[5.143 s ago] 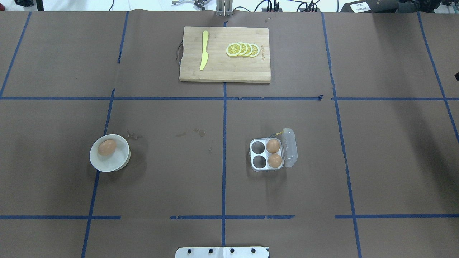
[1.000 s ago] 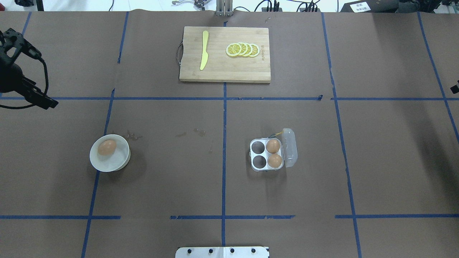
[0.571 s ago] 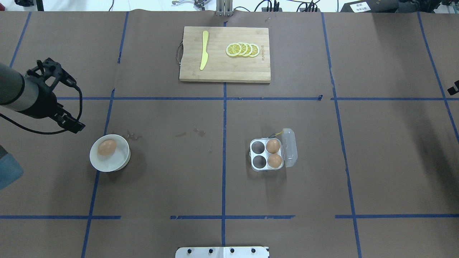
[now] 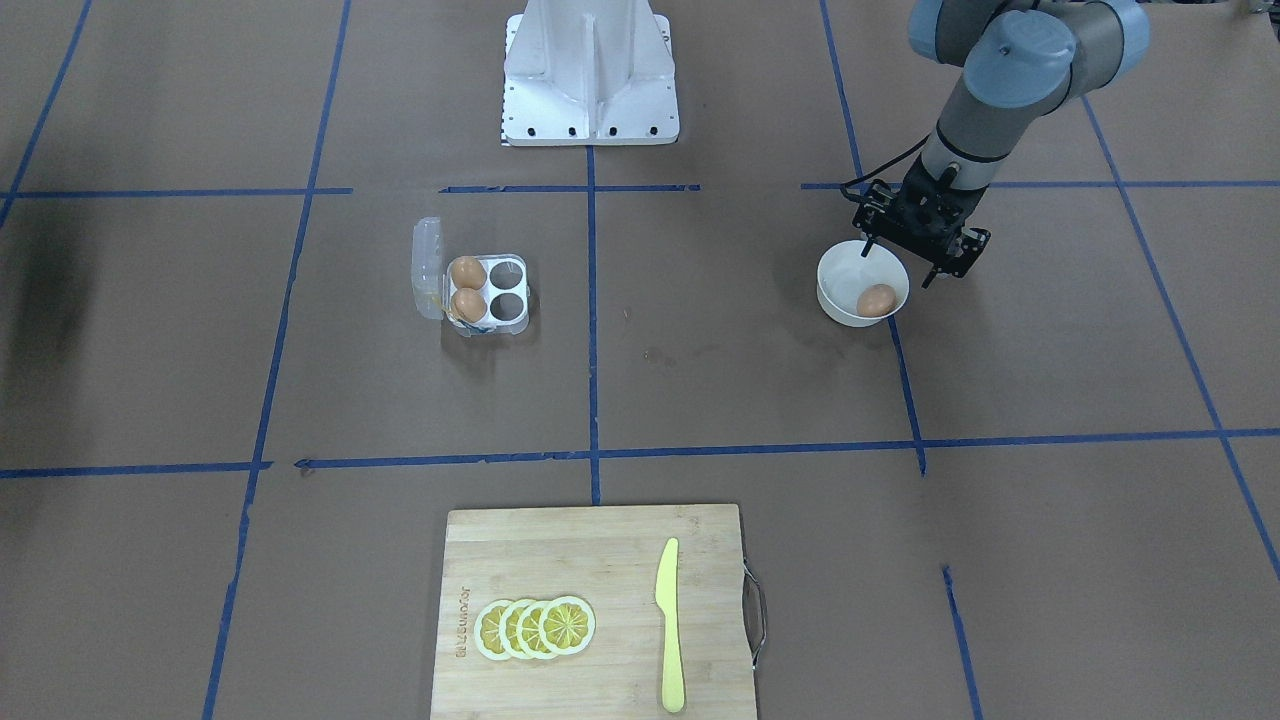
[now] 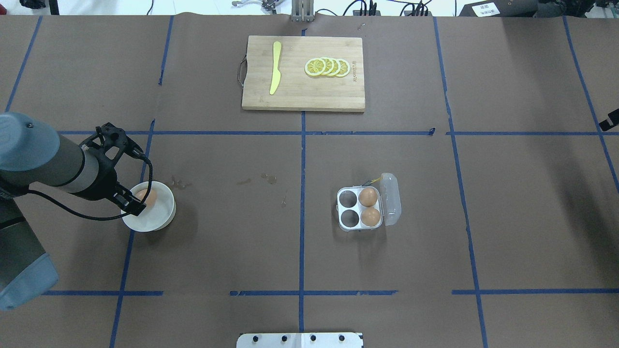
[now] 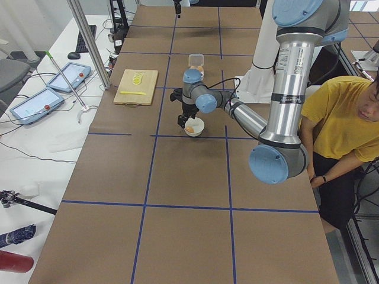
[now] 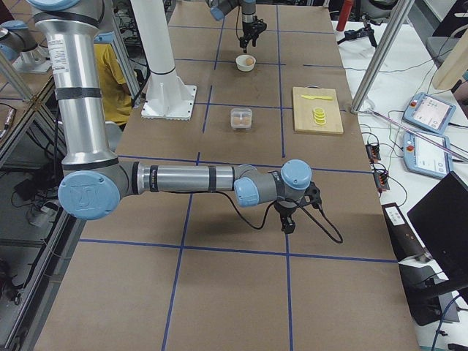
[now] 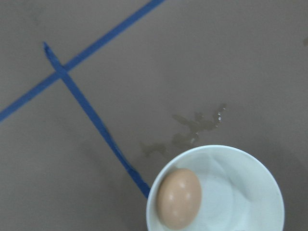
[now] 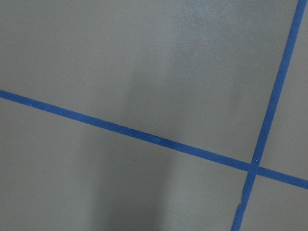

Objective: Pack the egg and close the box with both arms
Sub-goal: 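Move the left gripper over the brown egg in the white bowl, then lower the left gripper into the bowl and close it on the egg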

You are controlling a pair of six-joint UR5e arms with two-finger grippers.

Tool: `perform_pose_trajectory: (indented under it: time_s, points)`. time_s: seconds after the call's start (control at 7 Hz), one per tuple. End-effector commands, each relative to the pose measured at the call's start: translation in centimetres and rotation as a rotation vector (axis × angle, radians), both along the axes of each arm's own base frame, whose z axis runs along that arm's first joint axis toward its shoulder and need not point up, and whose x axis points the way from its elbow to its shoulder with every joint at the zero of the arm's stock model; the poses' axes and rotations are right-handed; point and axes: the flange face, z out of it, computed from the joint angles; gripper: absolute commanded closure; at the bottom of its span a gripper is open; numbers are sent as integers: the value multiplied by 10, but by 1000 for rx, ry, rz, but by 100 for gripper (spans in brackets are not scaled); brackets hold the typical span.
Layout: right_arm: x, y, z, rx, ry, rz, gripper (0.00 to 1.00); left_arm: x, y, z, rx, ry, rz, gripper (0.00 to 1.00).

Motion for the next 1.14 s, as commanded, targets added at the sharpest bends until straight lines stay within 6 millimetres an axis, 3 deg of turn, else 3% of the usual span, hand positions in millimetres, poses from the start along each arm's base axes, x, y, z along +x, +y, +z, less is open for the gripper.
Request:
perform_pose_trajectory:
  time_s: [0.0, 0.57, 1.0]
  points:
    - [-3, 0, 1, -1, 0, -6, 0, 11, 6, 5, 15, -28, -4, 25]
    - [-5, 1, 5, -9, 3, -9, 0, 19, 4, 13, 20, -53, -6, 35]
    - [-6, 1, 9, -16, 5, -10, 0, 29, 1, 0, 34, -33, 2, 35]
